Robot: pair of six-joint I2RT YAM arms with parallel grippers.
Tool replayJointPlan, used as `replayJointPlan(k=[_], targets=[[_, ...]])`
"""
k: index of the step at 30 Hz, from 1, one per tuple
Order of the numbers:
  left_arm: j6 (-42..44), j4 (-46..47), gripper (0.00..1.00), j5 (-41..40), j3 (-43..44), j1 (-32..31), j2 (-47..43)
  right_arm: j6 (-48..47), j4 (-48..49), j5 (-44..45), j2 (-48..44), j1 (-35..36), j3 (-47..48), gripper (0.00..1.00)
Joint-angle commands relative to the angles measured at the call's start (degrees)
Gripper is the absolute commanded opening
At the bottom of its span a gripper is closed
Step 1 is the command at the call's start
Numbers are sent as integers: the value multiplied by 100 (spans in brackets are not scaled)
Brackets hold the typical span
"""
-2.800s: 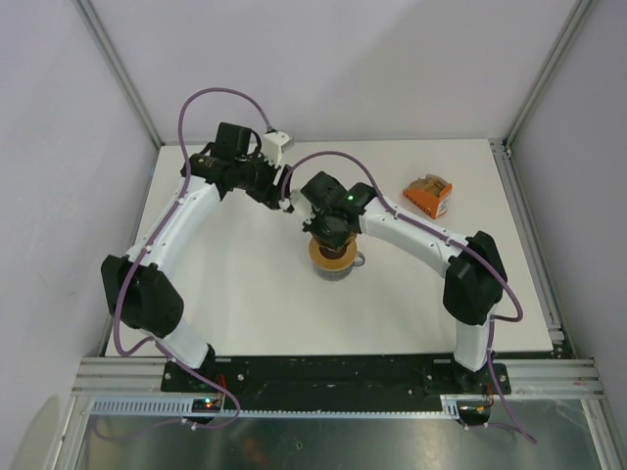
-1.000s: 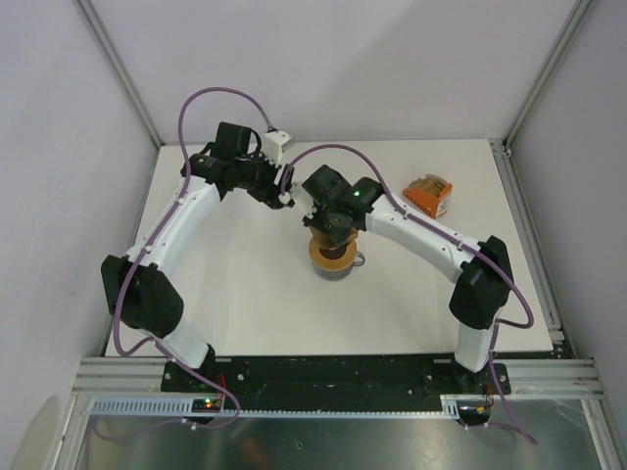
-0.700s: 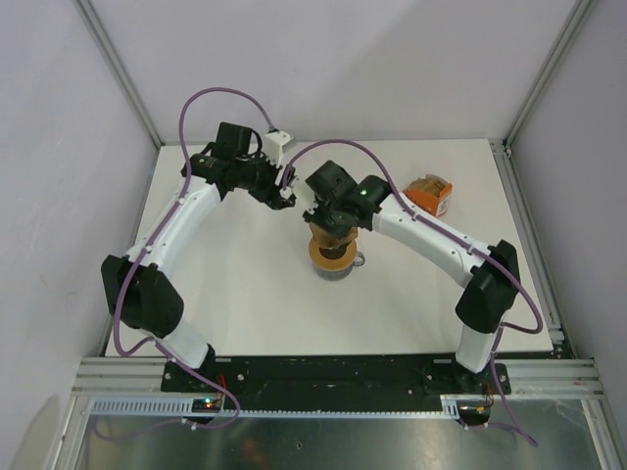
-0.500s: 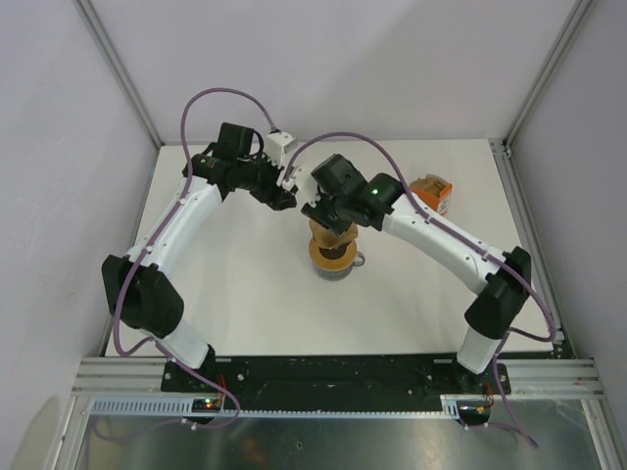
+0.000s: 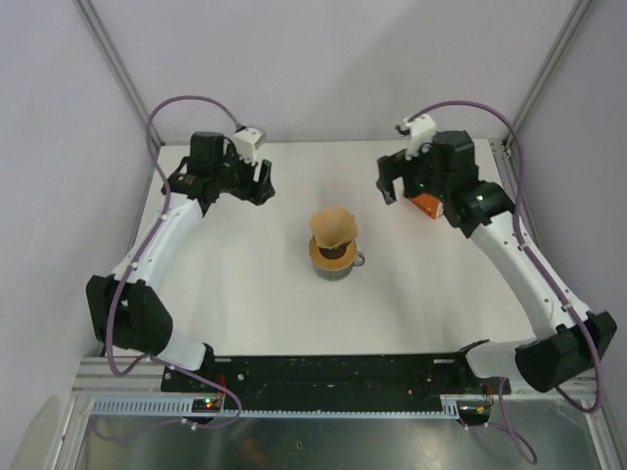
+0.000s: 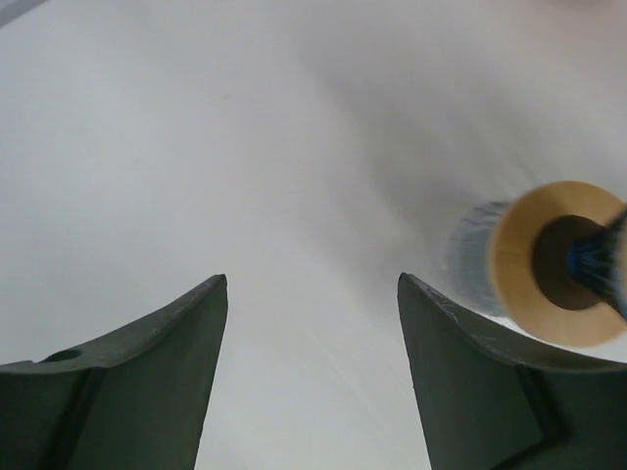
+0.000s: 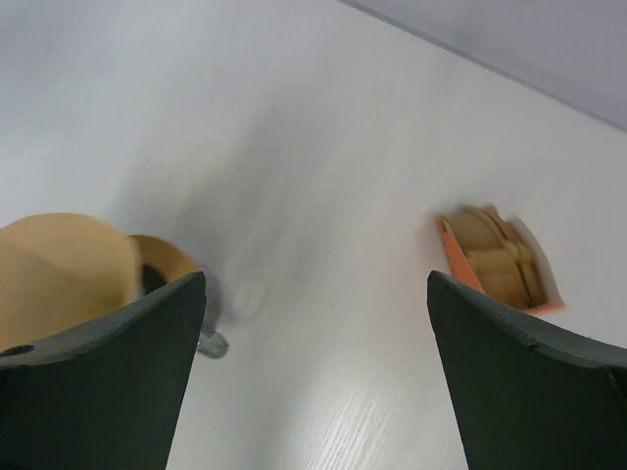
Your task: Place the coffee filter in the dripper
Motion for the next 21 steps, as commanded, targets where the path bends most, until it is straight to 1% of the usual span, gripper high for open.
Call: replayJointPlan(k=[1,5,9,12,14,18,21], targets=[[-485,1658,76,-741,-771,451,-536,723,786,-290,-489,-919,-805,99],[-774,2745,78,-985,-1620,899,-857,1071,1404,-435,-983,-1955,-1712,99],[-1009,3871,80,-1066,-2546,1349,-1169,1207,1923,-370,-1279,-2700,-2493,99],[-1049,4814,85,-1283,-3302,1648,-1335,1314,2222,-337,-1464,-3073,-3052,99],[-1053,5229,87,-1410,-3692,1776,-1338,1415,2529,-329,-1642,-3280,-3444,99],[-1054,5712,89,-1475,-4255,1955,-1273,1539,3018,-240,-1933,-3613,-4136,99],[-1129,6148,91,-1404,-4644,2026,-1271,1566,3299,-153,-1985,-3686,-4475,99]])
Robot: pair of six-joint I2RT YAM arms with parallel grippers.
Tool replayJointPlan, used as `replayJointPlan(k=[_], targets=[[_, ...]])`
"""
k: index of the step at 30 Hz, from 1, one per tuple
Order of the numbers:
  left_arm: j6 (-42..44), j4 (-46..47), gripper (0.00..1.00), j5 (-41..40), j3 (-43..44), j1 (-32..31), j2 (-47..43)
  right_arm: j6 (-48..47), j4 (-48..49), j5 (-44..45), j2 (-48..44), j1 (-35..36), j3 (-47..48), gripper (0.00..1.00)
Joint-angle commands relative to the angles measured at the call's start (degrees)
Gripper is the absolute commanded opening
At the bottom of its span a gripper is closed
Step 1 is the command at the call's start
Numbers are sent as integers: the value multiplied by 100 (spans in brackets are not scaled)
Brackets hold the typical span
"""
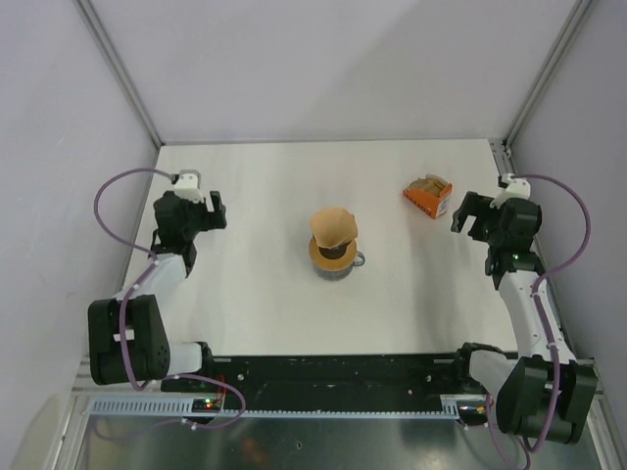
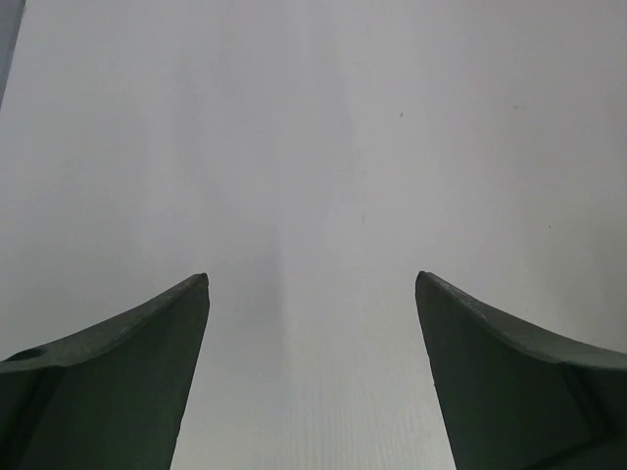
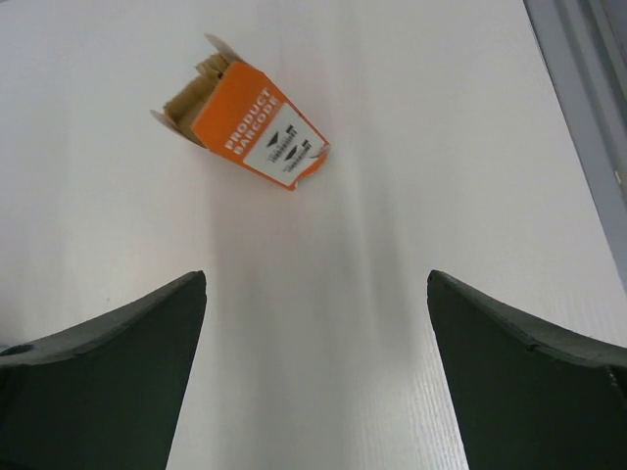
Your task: Place the coffee filter in the dripper
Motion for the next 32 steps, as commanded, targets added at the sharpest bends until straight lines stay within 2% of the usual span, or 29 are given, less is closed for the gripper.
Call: replayJointPlan(k=[1,5,8,20,32], targets=[[-218,1325,91,-9,-533,121,-109,194,981,151,-187,-99,-368,99],[-308,2204,95,91,-1180,160,-191,303,1445,288,-297,-100,-785,99],[-344,2510,98,116,-1414,168,-150,310,1636,414,-386,-96,-1011,99],[-514,2626,100,-41,-1521,172,6,277,2228,589,-602,-96,-1642,99],[-619,2625,100,-281,-1449,173,58,263,2354,468,-660,-117,-1716,99]])
